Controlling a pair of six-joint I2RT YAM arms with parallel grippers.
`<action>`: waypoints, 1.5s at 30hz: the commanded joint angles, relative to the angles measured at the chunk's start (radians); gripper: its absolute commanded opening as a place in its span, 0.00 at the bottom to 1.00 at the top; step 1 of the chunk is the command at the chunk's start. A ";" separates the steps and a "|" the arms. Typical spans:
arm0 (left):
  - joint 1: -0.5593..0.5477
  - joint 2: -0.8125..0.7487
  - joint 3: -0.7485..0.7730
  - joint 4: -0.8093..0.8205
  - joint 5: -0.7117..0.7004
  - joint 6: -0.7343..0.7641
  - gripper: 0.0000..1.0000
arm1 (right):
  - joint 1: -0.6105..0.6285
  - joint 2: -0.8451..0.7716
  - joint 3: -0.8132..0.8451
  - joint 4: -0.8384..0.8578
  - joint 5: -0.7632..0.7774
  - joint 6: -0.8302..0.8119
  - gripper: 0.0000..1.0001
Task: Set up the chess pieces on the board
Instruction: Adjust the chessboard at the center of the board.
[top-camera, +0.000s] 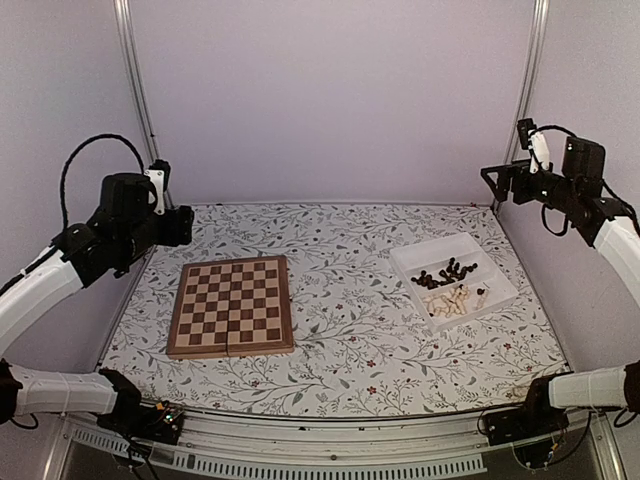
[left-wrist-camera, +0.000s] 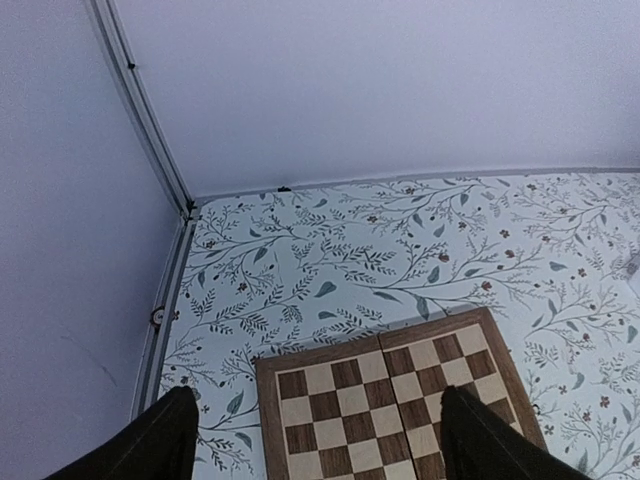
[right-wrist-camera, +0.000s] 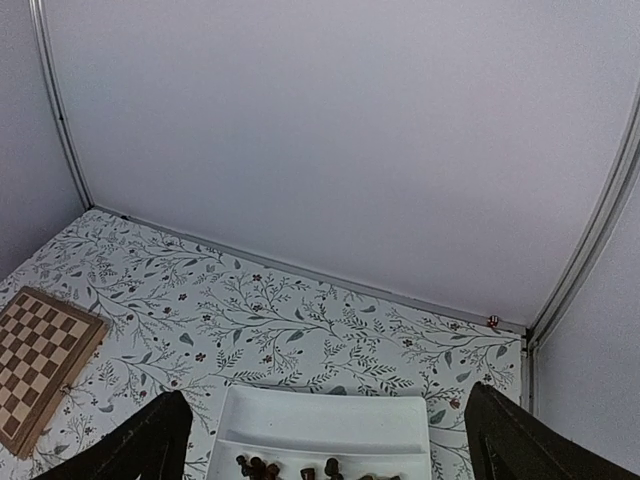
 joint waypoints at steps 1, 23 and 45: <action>0.085 0.069 -0.051 0.072 0.064 -0.030 0.85 | 0.031 0.050 -0.079 0.092 -0.010 -0.016 0.99; 0.616 0.534 -0.103 0.166 0.583 -0.208 0.99 | 0.446 0.373 -0.153 -0.019 -0.286 -0.463 0.85; 0.405 0.891 0.108 0.235 0.772 -0.210 0.93 | 0.491 0.426 -0.194 -0.038 -0.328 -0.551 0.74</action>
